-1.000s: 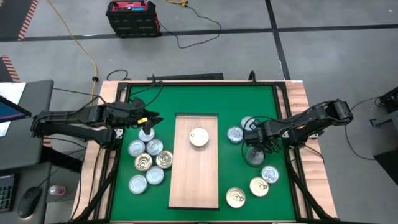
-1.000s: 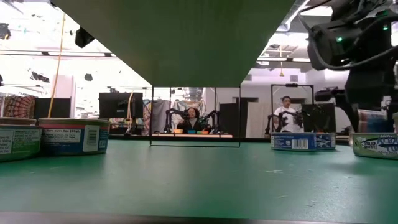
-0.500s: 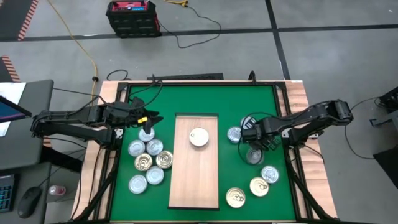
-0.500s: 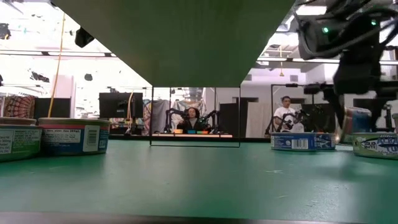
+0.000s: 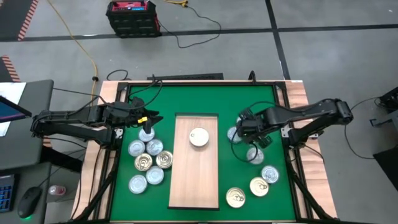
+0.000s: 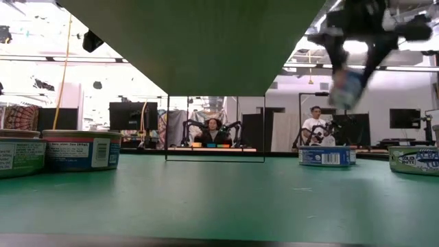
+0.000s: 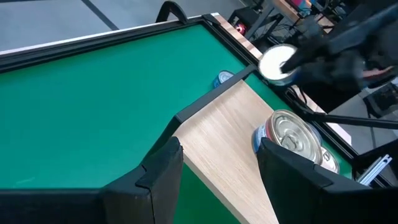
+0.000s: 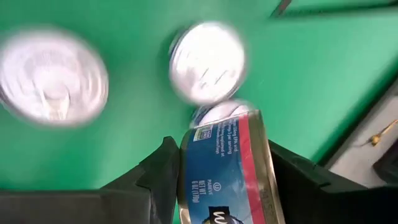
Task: Stack canned seafood by type on shelf
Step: Stack the blue pink tuna can on top of the other blue pink tuna can on the shelf
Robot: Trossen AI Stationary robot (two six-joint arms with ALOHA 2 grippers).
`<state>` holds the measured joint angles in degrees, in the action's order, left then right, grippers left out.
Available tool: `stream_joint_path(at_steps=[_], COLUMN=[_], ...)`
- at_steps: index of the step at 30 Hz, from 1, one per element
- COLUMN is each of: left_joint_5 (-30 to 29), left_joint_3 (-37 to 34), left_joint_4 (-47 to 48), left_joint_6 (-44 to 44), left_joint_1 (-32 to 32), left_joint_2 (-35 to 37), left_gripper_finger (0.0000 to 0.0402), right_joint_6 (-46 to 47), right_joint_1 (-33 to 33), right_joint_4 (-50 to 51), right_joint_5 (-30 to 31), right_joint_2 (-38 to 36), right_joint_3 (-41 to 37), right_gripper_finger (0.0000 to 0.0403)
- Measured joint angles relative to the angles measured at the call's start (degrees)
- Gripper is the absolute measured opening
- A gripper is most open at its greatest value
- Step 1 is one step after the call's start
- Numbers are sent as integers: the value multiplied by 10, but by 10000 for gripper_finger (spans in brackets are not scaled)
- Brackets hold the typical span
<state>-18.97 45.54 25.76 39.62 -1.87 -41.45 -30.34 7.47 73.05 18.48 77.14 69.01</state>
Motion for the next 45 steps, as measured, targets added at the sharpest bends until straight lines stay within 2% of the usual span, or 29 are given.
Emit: stream_joint_path(at_steps=[4,8,13,16,22,32,38,45], left_joint_5=[-24,-29,-30,-27,28,20,12,3], left_joint_3=[0,0,0,0,1,1,1,1], left_joint_4=[-8,-39,-67,-85,-147,-162,-162,-162], left_joint_6=[1,0,4,23,38,43,43,42], left_joint_1=[0,-3,-16,-19,-18,-3,6,6], left_joint_2=[0,0,0,-1,-9,-9,-9,-9], left_gripper_finger=[200,200,200,200,200,200,200,200], right_joint_6=[-5,-16,-70,-127,-182,-191,-148,-127], right_joint_1=[40,83,116,119,101,92,88,86], right_joint_4=[-30,-115,-261,-351,-479,-494,-497,-495], right_joint_5=[-1,-2,-1,26,45,103,100,40], right_joint_2=[-1,-1,8,34,104,179,178,175], right_joint_3=[77,121,126,126,126,124,125,125], right_gripper_finger=[225,225,225,226,226,226,243,275])
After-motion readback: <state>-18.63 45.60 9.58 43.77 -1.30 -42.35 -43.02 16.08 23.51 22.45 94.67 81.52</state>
